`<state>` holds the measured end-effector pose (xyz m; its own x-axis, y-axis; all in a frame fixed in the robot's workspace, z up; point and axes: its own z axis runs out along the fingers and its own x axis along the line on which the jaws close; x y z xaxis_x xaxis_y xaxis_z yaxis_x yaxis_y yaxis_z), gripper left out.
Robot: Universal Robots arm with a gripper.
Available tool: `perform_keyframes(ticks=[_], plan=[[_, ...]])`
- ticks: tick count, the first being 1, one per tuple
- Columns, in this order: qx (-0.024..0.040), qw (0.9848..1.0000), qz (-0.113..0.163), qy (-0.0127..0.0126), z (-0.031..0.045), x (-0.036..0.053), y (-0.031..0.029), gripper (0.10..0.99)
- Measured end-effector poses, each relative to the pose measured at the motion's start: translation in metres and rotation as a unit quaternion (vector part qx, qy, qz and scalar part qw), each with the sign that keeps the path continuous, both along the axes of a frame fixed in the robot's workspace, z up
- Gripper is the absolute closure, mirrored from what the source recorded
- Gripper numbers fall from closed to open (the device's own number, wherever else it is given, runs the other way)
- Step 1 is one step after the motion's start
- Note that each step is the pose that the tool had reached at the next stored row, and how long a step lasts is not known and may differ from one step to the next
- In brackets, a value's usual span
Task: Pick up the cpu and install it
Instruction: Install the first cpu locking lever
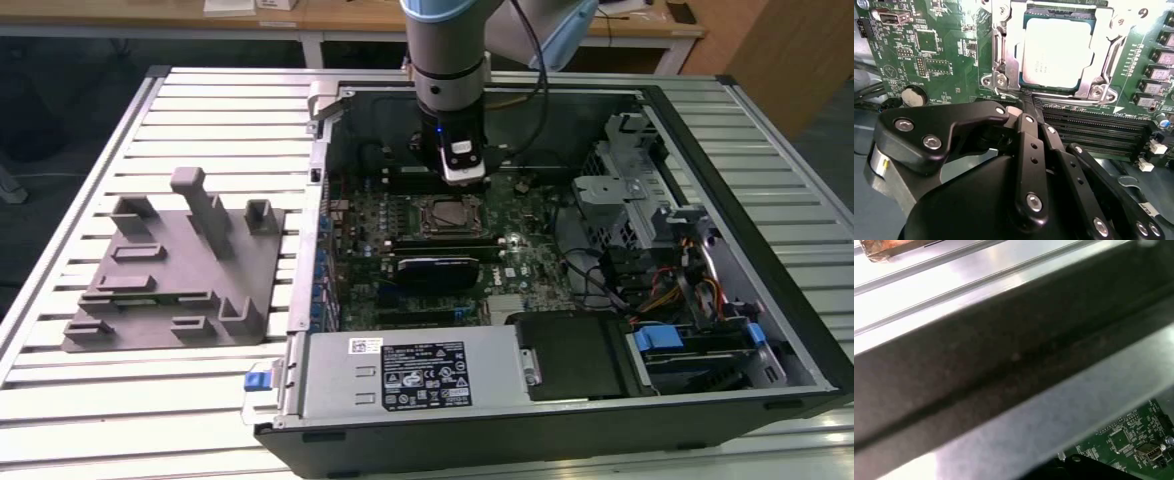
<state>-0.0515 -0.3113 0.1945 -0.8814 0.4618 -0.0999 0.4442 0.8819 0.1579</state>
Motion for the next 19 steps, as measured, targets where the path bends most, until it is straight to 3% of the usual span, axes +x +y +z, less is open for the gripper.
perform_keyframes(ticks=[6, 10, 19], plan=[[0.0066, 1.0, 0.001, -0.0001, -0.0008, 0.0022, -0.002, 0.98], [0.0186, 0.9998, 0.002, -0.0001, -0.0008, 0.0024, -0.0034, 0.98], [0.0189, 0.9998, 0.002, -0.0001, 0.0135, 0.0024, -0.0035, 0.98]])
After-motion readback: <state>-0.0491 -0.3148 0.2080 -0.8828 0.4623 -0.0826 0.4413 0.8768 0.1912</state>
